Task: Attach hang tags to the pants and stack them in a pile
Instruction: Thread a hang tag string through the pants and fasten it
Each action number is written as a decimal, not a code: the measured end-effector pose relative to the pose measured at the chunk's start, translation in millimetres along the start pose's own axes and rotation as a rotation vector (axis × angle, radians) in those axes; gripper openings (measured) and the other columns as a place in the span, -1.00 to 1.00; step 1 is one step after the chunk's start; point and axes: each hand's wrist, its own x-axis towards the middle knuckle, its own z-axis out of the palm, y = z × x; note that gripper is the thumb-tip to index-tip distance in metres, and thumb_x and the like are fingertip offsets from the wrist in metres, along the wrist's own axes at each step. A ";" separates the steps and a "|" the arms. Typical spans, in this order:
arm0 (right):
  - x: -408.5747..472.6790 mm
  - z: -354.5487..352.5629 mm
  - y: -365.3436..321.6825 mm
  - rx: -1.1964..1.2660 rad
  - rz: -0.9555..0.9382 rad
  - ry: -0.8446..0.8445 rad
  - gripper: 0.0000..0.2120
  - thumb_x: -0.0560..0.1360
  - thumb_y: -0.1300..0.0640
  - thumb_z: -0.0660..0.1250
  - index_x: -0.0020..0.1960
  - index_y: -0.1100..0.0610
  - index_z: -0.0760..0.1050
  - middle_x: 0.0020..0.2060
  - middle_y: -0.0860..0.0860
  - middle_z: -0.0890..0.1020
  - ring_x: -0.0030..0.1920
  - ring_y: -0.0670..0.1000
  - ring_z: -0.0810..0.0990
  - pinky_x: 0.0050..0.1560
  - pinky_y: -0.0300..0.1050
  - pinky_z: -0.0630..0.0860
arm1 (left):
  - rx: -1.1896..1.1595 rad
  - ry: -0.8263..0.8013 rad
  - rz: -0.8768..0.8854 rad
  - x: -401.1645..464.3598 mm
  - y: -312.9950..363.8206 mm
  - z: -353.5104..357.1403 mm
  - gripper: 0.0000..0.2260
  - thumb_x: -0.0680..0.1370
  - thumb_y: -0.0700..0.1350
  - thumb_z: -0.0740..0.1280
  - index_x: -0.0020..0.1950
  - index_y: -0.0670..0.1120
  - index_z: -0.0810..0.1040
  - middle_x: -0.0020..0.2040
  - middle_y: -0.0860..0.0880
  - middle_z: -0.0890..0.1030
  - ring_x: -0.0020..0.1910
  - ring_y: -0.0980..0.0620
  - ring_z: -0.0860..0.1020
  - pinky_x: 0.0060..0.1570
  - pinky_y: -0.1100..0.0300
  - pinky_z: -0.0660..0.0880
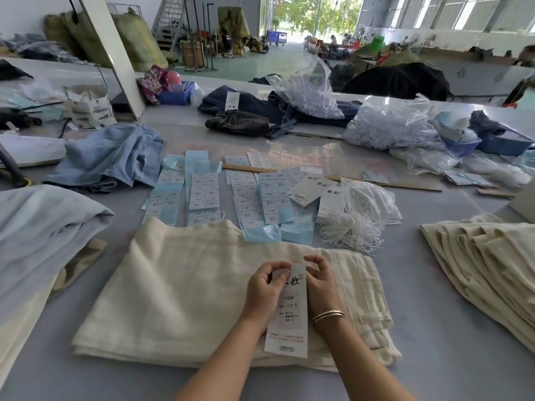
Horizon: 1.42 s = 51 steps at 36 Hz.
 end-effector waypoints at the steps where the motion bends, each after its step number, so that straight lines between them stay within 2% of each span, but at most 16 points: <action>1: 0.6 -0.1 0.3 0.003 0.001 -0.001 -0.77 0.49 0.39 0.29 -0.02 0.08 0.42 -0.36 0.06 0.65 -0.41 0.02 0.56 -0.39 -0.12 0.50 | 0.008 0.001 0.004 -0.2 0.6 0.0 -0.91 0.55 -0.20 0.36 0.01 -0.06 0.63 -0.05 -0.10 0.68 -0.07 -0.11 0.66 -0.05 -0.02 0.61; 4: 1.0 -0.6 1.0 -0.034 0.005 -0.011 -0.79 0.49 0.34 0.31 0.00 0.06 0.44 -0.33 0.07 0.68 -0.38 0.02 0.58 -0.37 -0.11 0.52 | 0.071 0.008 0.056 -1.1 2.3 0.9 -0.93 0.54 -0.16 0.39 -0.01 -0.03 0.63 -0.01 -0.07 0.65 -0.05 0.00 0.64 -0.04 0.08 0.61; 7: 1.6 -1.5 3.2 -0.125 -0.017 -0.014 -0.80 0.51 0.27 0.33 0.02 0.00 0.46 -0.32 0.05 0.68 -0.32 0.08 0.57 -0.22 0.05 0.49 | 0.193 0.090 0.174 -1.5 2.8 3.2 -0.93 0.50 -0.19 0.43 -0.09 -0.02 0.63 0.00 -0.02 0.54 -0.06 0.27 0.57 -0.06 0.44 0.48; 9: 1.9 -2.1 4.2 -0.221 -0.045 -0.009 -0.78 0.52 0.26 0.29 0.03 -0.05 0.48 -0.31 0.03 0.68 -0.30 0.07 0.58 -0.19 0.10 0.50 | 0.255 0.151 0.216 0.5 1.7 4.0 -0.91 0.48 -0.23 0.44 -0.14 -0.04 0.62 0.01 -0.02 0.49 -0.05 0.26 0.54 -0.07 0.53 0.41; 12: 1.6 -1.1 3.1 -0.146 -0.039 0.005 -0.75 0.53 0.30 0.26 0.04 -0.04 0.52 -0.27 0.04 0.68 -0.30 0.01 0.60 -0.22 -0.02 0.51 | 0.321 0.183 0.223 1.8 -1.3 5.0 -0.94 0.49 -0.20 0.43 -0.15 -0.06 0.59 0.09 -0.02 0.41 0.02 0.04 0.55 0.01 0.41 0.48; 15: 1.9 2.5 1.7 0.186 -0.011 0.058 -0.77 0.55 0.35 0.22 0.08 0.08 0.50 -0.25 0.04 0.66 -0.38 -0.08 0.55 -0.38 -0.24 0.49 | 0.494 0.262 0.312 4.3 -1.1 6.0 -0.96 0.47 -0.19 0.46 -0.13 -0.14 0.62 0.17 -0.11 0.39 0.09 -0.07 0.50 0.12 0.15 0.48; 19: 2.7 -0.6 -3.0 0.425 0.019 0.163 -0.79 0.54 0.37 0.20 0.02 0.11 0.51 -0.39 -0.01 0.53 -0.53 -0.15 0.34 -0.56 -0.34 0.26 | 0.789 0.324 0.440 17.8 13.8 -3.0 -0.93 0.40 -0.23 0.51 -0.17 -0.18 0.65 -0.02 -0.16 0.56 -0.02 -0.16 0.49 0.01 0.11 0.35; 25: 6.9 -7.0 -19.4 0.374 0.002 0.302 -0.83 0.56 0.31 0.19 0.01 0.11 0.51 -0.33 0.00 0.55 -0.58 -0.17 0.31 -0.60 -0.33 0.20 | 1.191 -0.030 0.524 35.2 47.4 -30.3 -0.92 0.52 -0.05 0.38 -0.07 -0.03 0.63 -0.05 0.05 0.62 0.00 0.03 0.52 -0.01 0.16 0.34; 27: 5.6 -7.0 -25.7 0.180 -0.061 0.228 -0.83 0.55 0.32 0.23 0.04 0.10 0.51 -0.25 0.01 0.60 -0.54 -0.20 0.35 -0.55 -0.36 0.28 | 1.151 -0.102 0.520 37.7 56.5 -23.6 -0.91 0.52 -0.04 0.38 -0.05 -0.03 0.63 -0.02 0.03 0.60 0.04 0.03 0.48 0.04 0.15 0.36; 31: -2.8 -7.4 -36.1 -0.201 -0.184 -0.022 -0.82 0.53 0.33 0.28 0.04 0.13 0.58 -0.13 0.11 0.65 -0.25 -0.13 0.53 -0.22 -0.26 0.44 | 0.783 -0.154 0.389 39.1 75.8 7.3 -0.91 0.49 -0.11 0.43 -0.07 -0.11 0.64 -0.05 -0.02 0.53 0.05 0.01 0.47 0.05 0.23 0.36; 36: -6.4 -23.1 -48.6 -0.038 -0.117 0.052 -0.87 0.53 0.25 0.31 -0.14 0.11 0.60 -0.52 -0.10 0.52 -0.54 -0.17 0.35 -0.52 -0.32 0.28 | 0.544 -0.244 0.252 32.7 83.1 43.1 -0.96 0.52 -0.06 0.41 -0.11 0.02 0.57 -0.07 0.04 0.50 -0.02 0.02 0.52 -0.01 0.19 0.48; 41: -5.3 -51.2 -63.3 0.102 -0.016 0.151 -0.86 0.48 0.22 0.37 -0.24 0.11 0.62 -0.50 -0.03 0.49 -0.55 -0.12 0.29 -0.56 -0.33 0.21 | 0.364 -0.268 0.118 25.1 75.0 70.7 -0.97 0.56 -0.05 0.36 -0.08 0.06 0.55 -0.17 0.03 0.59 -0.16 0.00 0.60 -0.21 0.26 0.54; 44: -5.0 -85.1 -76.6 0.133 -0.030 0.248 -0.90 0.48 0.23 0.37 -0.18 0.12 0.65 -0.39 -0.04 0.63 -0.56 -0.14 0.31 -0.57 -0.35 0.22 | 0.429 -0.291 0.130 19.3 58.8 80.6 -0.91 0.59 -0.10 0.31 0.05 -0.05 0.57 -0.12 0.04 0.57 -0.10 0.05 0.55 -0.02 0.17 0.52; 47: -5.5 -125.9 -96.4 0.229 -0.103 0.317 -0.90 0.50 0.25 0.33 -0.08 0.16 0.64 -0.25 -0.02 0.71 -0.56 -0.17 0.35 -0.59 -0.37 0.25 | 0.587 -0.391 0.150 11.3 40.1 84.7 -0.86 0.58 -0.13 0.32 0.11 -0.11 0.57 -0.05 0.00 0.58 -0.11 0.08 0.51 -0.02 0.22 0.47; 49: -4.0 -149.7 -113.0 0.334 -0.168 0.391 -0.89 0.52 0.26 0.31 -0.06 0.15 0.61 -0.25 -0.01 0.72 -0.58 -0.18 0.32 -0.61 -0.38 0.23 | 0.672 -0.478 0.148 4.9 28.9 87.3 -0.81 0.57 -0.13 0.33 0.16 -0.12 0.55 0.01 -0.04 0.60 -0.10 0.09 0.50 -0.03 0.25 0.45; 51: -1.9 -167.1 -129.4 0.315 -0.247 0.499 -0.89 0.52 0.24 0.31 -0.07 0.10 0.61 -0.32 -0.05 0.70 -0.48 -0.16 0.45 -0.48 -0.33 0.37 | 0.746 -0.573 0.174 -3.0 21.1 90.2 -0.77 0.54 -0.09 0.37 0.18 -0.10 0.55 0.02 -0.04 0.60 -0.07 0.08 0.50 0.02 0.22 0.46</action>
